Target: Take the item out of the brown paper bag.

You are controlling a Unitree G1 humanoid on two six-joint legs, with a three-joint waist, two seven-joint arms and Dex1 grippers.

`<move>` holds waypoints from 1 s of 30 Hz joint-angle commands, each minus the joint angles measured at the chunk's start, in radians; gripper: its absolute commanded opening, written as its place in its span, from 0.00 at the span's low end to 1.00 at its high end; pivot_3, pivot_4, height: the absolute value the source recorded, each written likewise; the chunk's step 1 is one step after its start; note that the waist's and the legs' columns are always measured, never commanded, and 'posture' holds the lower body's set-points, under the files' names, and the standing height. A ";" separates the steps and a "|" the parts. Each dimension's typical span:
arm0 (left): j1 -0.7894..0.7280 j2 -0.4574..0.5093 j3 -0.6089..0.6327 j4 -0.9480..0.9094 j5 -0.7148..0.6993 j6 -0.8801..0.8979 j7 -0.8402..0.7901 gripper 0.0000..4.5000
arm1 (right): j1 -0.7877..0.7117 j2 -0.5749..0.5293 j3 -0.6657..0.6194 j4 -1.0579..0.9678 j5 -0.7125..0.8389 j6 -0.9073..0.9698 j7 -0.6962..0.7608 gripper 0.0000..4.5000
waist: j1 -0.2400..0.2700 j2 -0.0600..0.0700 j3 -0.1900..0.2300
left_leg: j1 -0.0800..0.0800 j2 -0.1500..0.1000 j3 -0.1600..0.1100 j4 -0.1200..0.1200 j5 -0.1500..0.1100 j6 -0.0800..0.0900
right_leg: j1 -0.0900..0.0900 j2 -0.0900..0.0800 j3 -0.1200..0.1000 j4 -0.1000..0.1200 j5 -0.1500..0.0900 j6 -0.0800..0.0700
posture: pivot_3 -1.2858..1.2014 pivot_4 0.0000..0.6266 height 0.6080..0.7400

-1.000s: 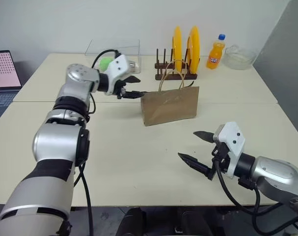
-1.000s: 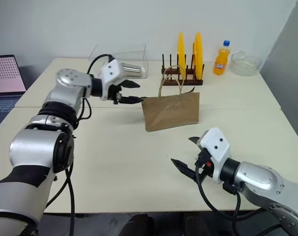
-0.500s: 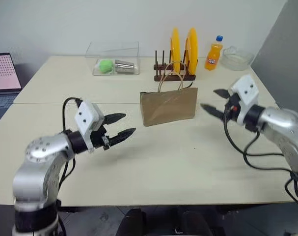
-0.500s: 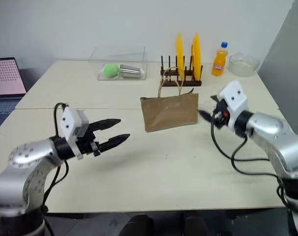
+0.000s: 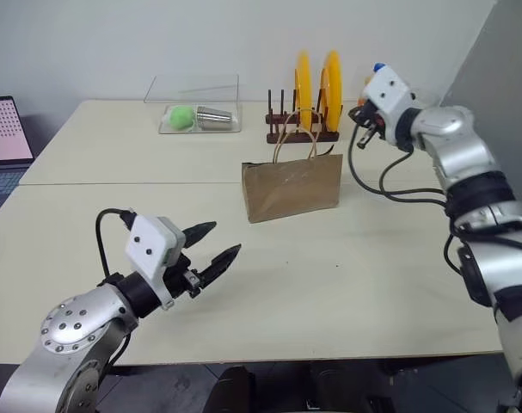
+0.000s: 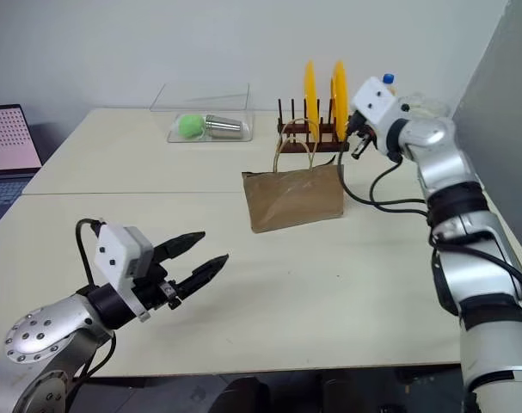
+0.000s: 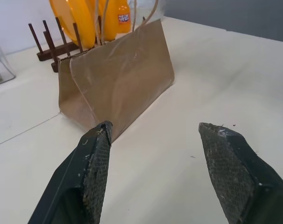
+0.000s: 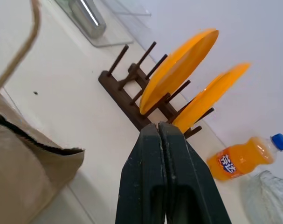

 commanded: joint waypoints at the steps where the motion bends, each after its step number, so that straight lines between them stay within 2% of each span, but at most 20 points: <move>1: 0.001 0.029 -0.015 -0.012 -0.030 -0.041 -0.001 0.69 | -0.083 0.043 0.016 0.162 -0.081 -0.089 0.003 0.01 | 0.001 0.000 0.000 | 0.000 0.000 0.000 0.000 0.000 0.000 | 0.000 0.000 0.000 0.000 0.000 0.000 | 0.52 0.24 1.00; 10: 0.006 0.080 -0.091 0.024 -0.044 -0.106 -0.006 0.69 | -0.135 0.155 0.044 0.311 -0.219 -0.147 0.018 0.01 | -0.001 0.001 0.001 | 0.000 0.000 0.000 -0.001 0.000 0.000 | 0.000 -0.001 0.000 0.000 -0.001 -0.002 | 0.52 0.24 1.00; 14: 0.023 0.108 -0.096 0.029 -0.046 -0.129 -0.009 0.69 | -0.125 0.144 0.043 0.300 -0.244 -0.192 0.111 0.01 | -0.001 0.002 0.001 | 0.000 0.000 -0.001 -0.001 0.000 0.000 | -0.001 -0.001 -0.001 0.000 -0.001 -0.002 | 0.52 0.24 1.00; 17: 0.036 0.134 -0.086 0.036 -0.056 -0.142 -0.023 0.69 | -0.104 0.108 0.052 0.268 -0.254 -0.249 0.260 0.01 | -0.001 0.003 0.002 | 0.000 0.000 -0.001 -0.001 0.000 0.000 | -0.001 -0.001 -0.001 0.000 -0.001 -0.002 | 0.52 0.24 1.00; 23: 0.050 0.191 -0.079 0.061 -0.058 -0.184 -0.069 0.69 | -0.042 0.040 0.046 0.134 -0.217 -0.300 0.528 0.01 | 0.000 0.004 0.002 | 0.000 0.000 -0.001 -0.001 0.000 0.000 | -0.001 -0.001 -0.001 0.000 -0.001 -0.002 | 0.52 0.24 1.00; 26: 0.048 0.215 -0.085 0.079 -0.055 -0.206 -0.092 0.69 | 0.014 0.005 0.031 -0.012 -0.175 -0.266 0.643 0.01 | 0.000 0.004 0.003 | 0.000 0.000 -0.002 -0.001 0.000 0.000 | -0.001 -0.001 -0.001 0.000 -0.001 -0.002 | 0.52 0.24 1.00; 30: 0.041 0.231 -0.098 0.095 -0.059 -0.222 -0.106 0.69 | 0.109 -0.034 0.023 -0.236 -0.130 -0.180 0.725 0.01 | 0.001 0.005 0.003 | 0.000 0.000 -0.002 -0.002 0.000 0.000 | -0.001 -0.001 -0.002 -0.001 -0.001 -0.002 | 0.52 0.24 1.00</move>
